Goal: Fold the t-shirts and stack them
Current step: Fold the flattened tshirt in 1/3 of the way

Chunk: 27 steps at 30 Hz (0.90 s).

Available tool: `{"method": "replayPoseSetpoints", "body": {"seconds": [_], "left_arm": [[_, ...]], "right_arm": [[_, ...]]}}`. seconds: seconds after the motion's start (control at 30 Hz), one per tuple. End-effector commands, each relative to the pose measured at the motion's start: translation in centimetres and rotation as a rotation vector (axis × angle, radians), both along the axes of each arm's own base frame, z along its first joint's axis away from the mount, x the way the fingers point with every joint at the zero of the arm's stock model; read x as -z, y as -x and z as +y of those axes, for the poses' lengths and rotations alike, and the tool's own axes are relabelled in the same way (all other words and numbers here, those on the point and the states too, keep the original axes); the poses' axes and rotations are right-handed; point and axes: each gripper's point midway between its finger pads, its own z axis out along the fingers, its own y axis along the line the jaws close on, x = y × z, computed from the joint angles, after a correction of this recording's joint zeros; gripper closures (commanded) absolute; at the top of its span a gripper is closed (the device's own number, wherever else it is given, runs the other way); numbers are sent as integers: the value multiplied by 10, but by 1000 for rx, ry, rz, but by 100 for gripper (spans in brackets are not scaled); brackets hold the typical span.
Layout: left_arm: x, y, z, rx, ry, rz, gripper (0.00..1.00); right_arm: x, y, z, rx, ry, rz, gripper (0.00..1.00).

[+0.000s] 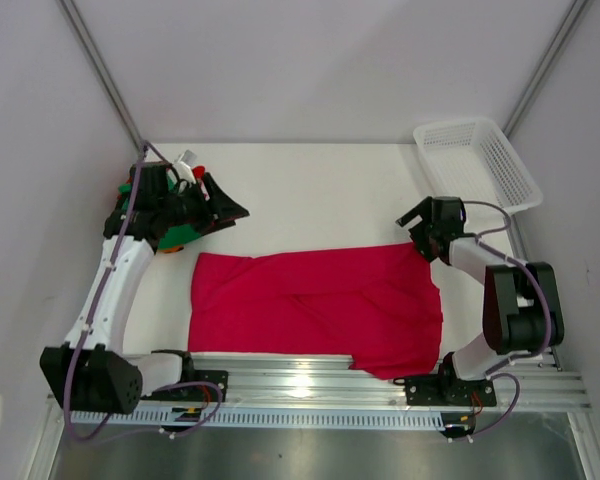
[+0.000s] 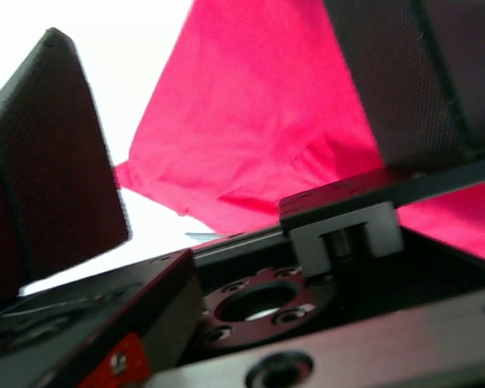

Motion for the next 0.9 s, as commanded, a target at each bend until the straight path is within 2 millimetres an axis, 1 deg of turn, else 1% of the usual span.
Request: {"method": "replayPoseSetpoints", "body": {"seconds": [0.0, 0.03, 0.07, 0.1, 0.2, 0.33, 0.37, 0.43, 0.5, 0.53, 0.6, 0.63, 0.73, 0.8, 0.83, 0.87], "left_arm": [[-62, 8, -21, 108, 147, -235, 40], [-66, 11, -24, 129, 162, -246, 39], [-70, 14, -25, 136, 167, -259, 39], [-77, 16, -25, 144, 170, -277, 39], [-87, 21, -25, 154, 170, -309, 39], [-89, 23, -24, 145, 163, -317, 38], [-88, 24, -24, 146, 163, -314, 38], [-89, 25, -25, 145, 173, -307, 38], [-92, 27, -25, 149, 181, -311, 38], [-92, 26, -25, 147, 181, -313, 38], [-95, 27, -25, 146, 181, -320, 38], [-95, 27, -25, 147, 182, -319, 38], [-97, 28, -26, 150, 191, -318, 37], [-96, 28, -27, 151, 197, -313, 37], [-95, 28, -27, 151, 199, -311, 37], [-95, 28, -27, 152, 201, -309, 37]], "right_arm": [[24, 6, -7, -9, 66, 166, 0], [24, 2, -6, -8, 64, 175, 1], [32, 4, -6, -8, 64, 202, 1], [33, 3, -5, -7, 57, 206, 1], [38, 7, -5, 0, 57, 226, 1], [46, 26, -7, 1, 82, 298, 1], [51, 36, -9, 0, 101, 337, 1], [54, 45, -20, 27, 147, 368, 1], [60, 60, -31, 55, 180, 414, 0], [56, 62, -39, 82, 185, 410, 1], [57, 71, -48, 108, 199, 417, 1], [51, 68, -55, 126, 191, 389, 1], [45, 65, -61, 124, 189, 354, 1], [42, 61, -56, 96, 176, 329, 1], [37, 54, -65, 110, 168, 290, 1], [35, 51, -63, 97, 161, 268, 1]]}}
